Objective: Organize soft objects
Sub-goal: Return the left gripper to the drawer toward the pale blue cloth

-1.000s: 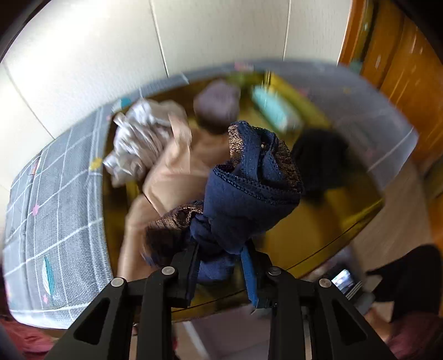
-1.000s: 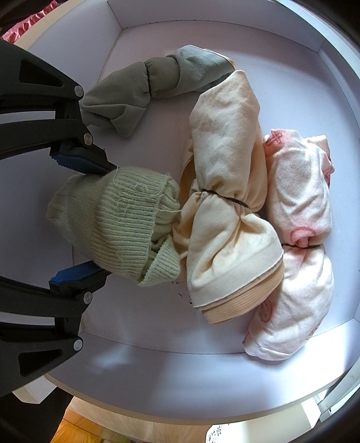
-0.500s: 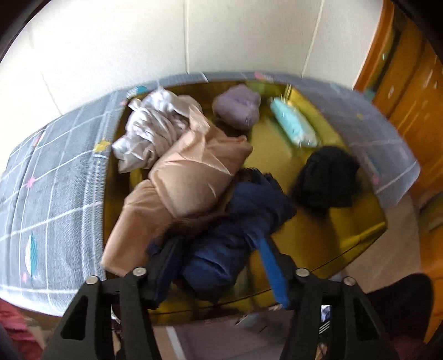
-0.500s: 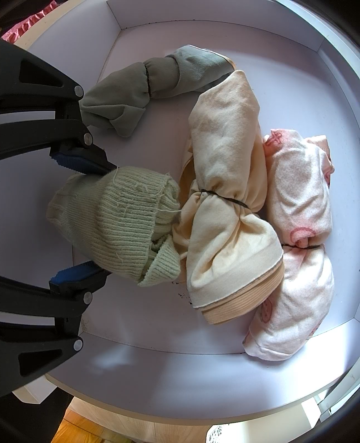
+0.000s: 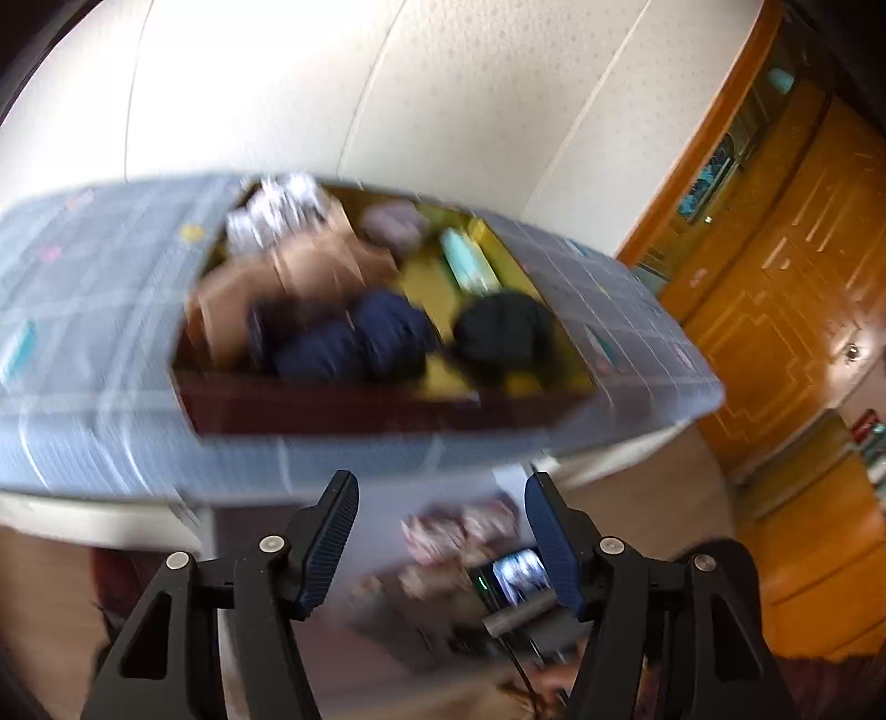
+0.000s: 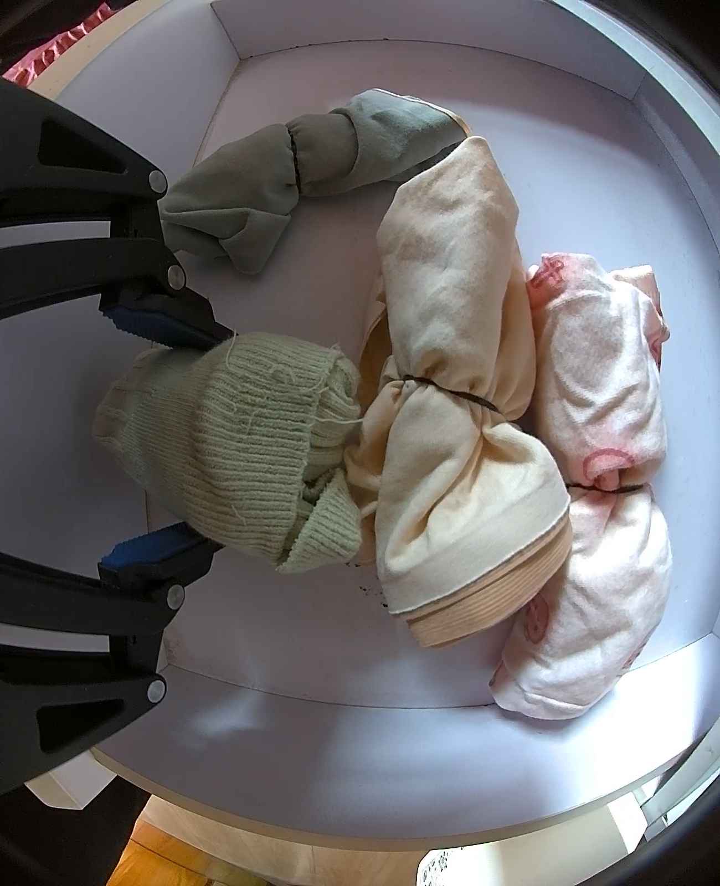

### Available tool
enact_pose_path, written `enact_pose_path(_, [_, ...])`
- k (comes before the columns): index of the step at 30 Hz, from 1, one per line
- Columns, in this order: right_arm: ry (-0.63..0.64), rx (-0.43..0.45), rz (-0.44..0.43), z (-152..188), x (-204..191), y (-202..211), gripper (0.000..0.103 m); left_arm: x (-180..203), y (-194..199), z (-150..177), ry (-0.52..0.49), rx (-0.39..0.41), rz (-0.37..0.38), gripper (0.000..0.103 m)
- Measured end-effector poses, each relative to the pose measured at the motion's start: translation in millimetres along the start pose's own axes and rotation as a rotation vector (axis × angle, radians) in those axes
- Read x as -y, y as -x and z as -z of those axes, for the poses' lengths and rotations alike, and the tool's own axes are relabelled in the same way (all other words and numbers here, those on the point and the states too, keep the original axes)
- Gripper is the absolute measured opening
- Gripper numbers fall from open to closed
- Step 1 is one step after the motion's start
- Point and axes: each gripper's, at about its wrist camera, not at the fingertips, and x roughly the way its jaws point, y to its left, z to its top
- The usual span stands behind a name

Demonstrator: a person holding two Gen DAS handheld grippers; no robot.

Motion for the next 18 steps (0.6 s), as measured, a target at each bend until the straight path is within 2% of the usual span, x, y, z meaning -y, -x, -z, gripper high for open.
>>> enact_pose_path(4, [-0.010, -0.003, -0.003, -0.5, 3.7, -1.1, 0.058, -10.3, -31.3, 33.5, 0.056, -0.117, -0.016, 0.065])
enact_pose_path(10, [-0.033, -0.007, -0.007, 1.8, 12.4, -1.7, 0.058, -58.4, -107.9, 94.1, 0.262, -0.432, -0.157, 0.065])
enact_pose_path(12, [-0.038, -0.007, -0.009, 1.9, 14.1, -1.0, 0.058, -70.9, -128.4, 111.0, 0.318, -0.495, -0.183, 0.065])
enact_pose_path(15, [-0.037, -0.007, -0.007, 2.7, 15.2, -0.6, 0.058, -82.7, -156.8, 131.8, 0.393, -0.580, -0.183, 0.065])
enact_pose_path(18, [-0.041, -0.009, -0.009, 2.9, 16.1, -0.3, 0.058, -87.6, -177.3, 140.9, 0.445, -0.630, -0.185, 0.065])
